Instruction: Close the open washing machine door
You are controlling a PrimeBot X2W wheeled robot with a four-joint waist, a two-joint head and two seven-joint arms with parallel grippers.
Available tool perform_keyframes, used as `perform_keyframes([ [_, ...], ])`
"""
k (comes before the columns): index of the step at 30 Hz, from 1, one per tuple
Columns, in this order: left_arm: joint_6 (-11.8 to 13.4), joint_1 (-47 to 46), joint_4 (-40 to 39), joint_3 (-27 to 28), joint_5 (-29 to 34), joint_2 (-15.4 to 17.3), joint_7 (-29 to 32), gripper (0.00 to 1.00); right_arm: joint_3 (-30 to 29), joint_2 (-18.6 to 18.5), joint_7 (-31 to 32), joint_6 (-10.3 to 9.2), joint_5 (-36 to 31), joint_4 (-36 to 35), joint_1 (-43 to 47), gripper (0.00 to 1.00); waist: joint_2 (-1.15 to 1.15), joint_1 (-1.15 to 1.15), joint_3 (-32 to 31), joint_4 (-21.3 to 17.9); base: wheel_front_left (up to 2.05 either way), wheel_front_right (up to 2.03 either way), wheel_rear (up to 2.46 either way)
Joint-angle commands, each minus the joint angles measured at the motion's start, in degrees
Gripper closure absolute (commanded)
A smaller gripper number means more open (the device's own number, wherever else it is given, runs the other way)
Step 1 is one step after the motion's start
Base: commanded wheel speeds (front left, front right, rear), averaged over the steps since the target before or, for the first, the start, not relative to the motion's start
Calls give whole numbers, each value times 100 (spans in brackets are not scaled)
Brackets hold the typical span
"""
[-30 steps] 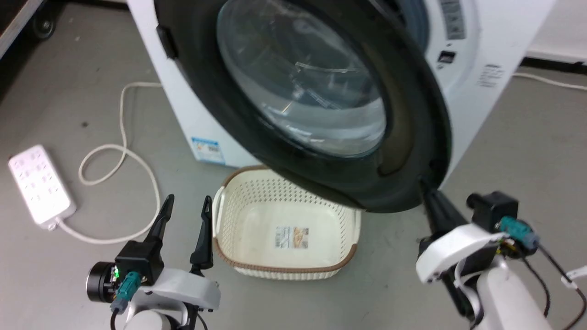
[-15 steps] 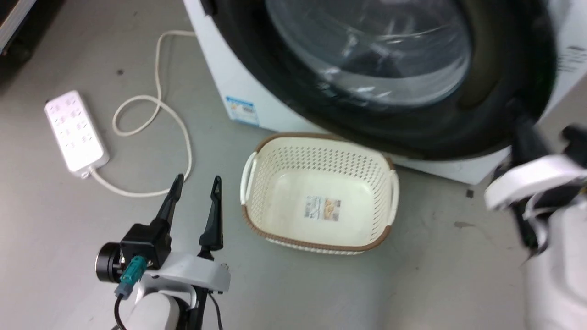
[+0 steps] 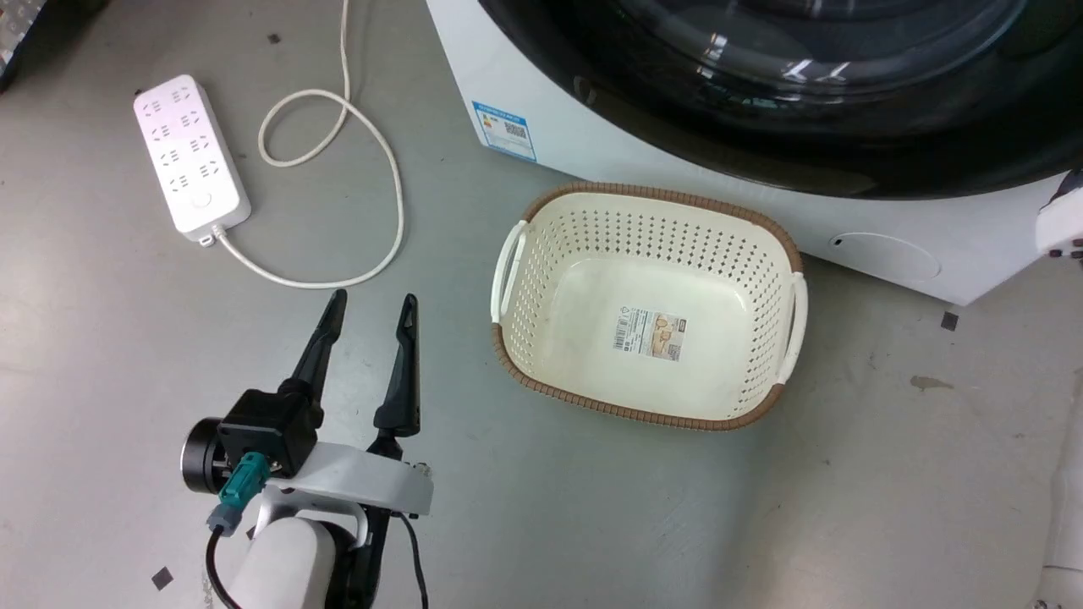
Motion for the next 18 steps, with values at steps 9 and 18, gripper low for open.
perform_keyframes([
  [9, -81, 27, 11, 243, 172, -74, -30, 0, -1, 76, -353, -12, 178, -320, 6, 100, 0, -1, -428, -310, 0, 0, 0],
  [18, -75, 273, 34, 443, 334, 45, -30, 0, 842, 196, -564, -12, 678, -1258, 1309, 100, 0, -1, -1245, -1168, 0, 0, 0],
])
